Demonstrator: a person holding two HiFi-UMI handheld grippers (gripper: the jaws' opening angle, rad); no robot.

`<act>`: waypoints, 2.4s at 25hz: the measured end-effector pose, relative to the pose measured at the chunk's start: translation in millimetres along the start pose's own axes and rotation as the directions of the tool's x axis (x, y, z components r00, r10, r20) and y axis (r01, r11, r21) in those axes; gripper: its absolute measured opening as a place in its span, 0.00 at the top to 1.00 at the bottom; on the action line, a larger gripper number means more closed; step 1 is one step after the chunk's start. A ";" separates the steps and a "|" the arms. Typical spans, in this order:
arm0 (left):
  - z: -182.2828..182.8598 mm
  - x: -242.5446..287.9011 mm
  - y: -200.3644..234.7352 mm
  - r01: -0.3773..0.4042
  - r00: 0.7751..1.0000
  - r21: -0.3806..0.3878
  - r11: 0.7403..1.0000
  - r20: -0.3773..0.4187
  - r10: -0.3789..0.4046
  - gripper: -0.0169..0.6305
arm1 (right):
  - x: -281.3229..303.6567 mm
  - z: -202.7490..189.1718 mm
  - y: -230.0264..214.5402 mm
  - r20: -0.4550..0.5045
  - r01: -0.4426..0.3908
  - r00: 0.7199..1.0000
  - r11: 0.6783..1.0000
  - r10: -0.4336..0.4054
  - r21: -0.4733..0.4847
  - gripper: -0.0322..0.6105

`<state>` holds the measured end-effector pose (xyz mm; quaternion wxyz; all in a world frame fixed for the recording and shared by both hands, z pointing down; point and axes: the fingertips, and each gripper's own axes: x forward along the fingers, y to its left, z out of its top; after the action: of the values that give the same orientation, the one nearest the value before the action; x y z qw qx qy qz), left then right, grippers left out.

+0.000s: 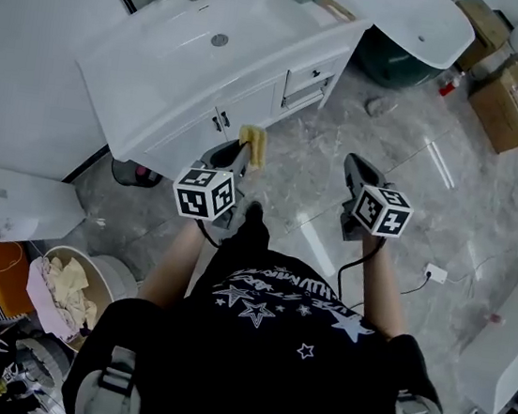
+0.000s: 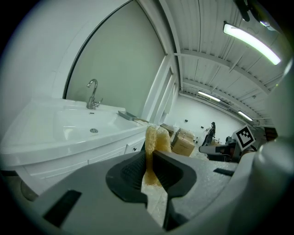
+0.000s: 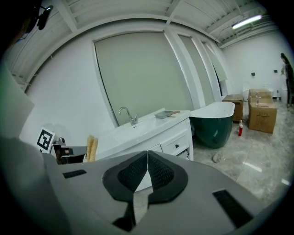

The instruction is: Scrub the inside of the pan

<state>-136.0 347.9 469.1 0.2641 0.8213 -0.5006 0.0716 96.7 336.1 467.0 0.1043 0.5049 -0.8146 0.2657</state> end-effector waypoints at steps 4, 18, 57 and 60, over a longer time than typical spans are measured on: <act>22.9 25.8 25.2 0.006 1.000 -0.001 1.000 -0.009 -0.006 0.90 | 40.3 24.4 -3.2 0.002 0.004 1.000 1.000 -0.004 0.018 0.94; 92.7 99.9 124.6 0.012 1.000 -0.020 1.000 0.004 -0.012 0.90 | 163.2 89.0 0.8 -0.020 0.028 0.999 0.998 -0.029 -0.052 0.94; 206.2 323.6 169.7 -0.163 0.987 -0.093 0.982 -0.002 0.163 0.90 | 406.6 262.9 -189.4 -0.147 -0.030 0.989 0.968 -0.007 -0.248 0.82; 213.6 336.4 169.2 -0.178 0.984 -0.097 0.979 -0.004 0.178 0.90 | 424.2 265.1 -200.1 -0.198 -0.053 0.980 0.960 -0.002 -0.274 0.75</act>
<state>-148.6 -84.7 477.2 0.2948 0.7596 -0.5757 0.0686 99.8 -201.8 496.5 0.2505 0.4462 -0.8359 0.1985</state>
